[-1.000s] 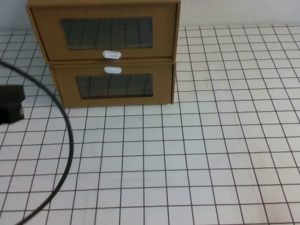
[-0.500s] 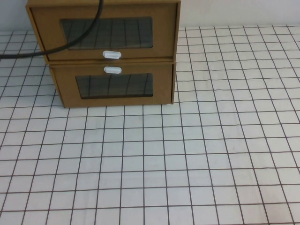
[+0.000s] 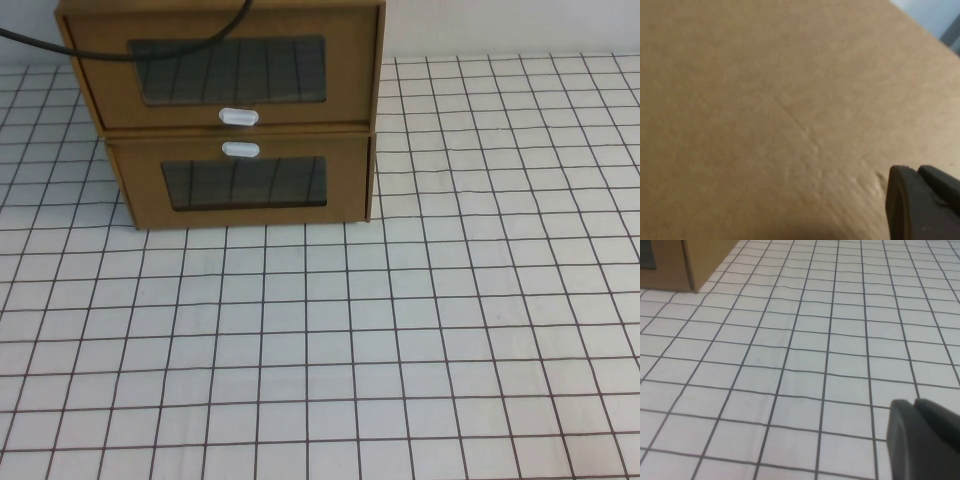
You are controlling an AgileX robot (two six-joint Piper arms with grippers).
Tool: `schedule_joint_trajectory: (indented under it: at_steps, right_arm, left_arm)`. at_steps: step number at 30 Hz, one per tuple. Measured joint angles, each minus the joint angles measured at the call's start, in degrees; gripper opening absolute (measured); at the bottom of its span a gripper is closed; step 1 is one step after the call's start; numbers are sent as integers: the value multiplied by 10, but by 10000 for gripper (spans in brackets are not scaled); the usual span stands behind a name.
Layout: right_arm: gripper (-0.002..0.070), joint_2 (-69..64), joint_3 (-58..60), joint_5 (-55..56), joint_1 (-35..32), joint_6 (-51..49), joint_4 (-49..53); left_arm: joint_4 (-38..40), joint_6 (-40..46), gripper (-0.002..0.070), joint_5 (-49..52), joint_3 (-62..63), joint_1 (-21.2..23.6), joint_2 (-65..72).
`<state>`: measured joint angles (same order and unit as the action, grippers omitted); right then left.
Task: Open the shoe box
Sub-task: 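Pull the top drawer of the cardboard box fully open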
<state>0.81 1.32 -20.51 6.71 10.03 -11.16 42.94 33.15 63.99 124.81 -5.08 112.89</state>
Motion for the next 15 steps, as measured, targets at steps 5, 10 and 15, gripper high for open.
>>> schedule_joint_trajectory:
  at_steps: [5,10,15]
  right_arm:
    - [-13,0,0,40,0,0,-49]
    - [-14,0,0,108,0,0,-192]
    - [-13,0,0,136,0,0,-337]
  left_arm:
    - [2,-5,-2,13,17,0,27]
    - [5,-5,-2,14,21,0,27]
    - [5,-5,-2,14,21,0,27]
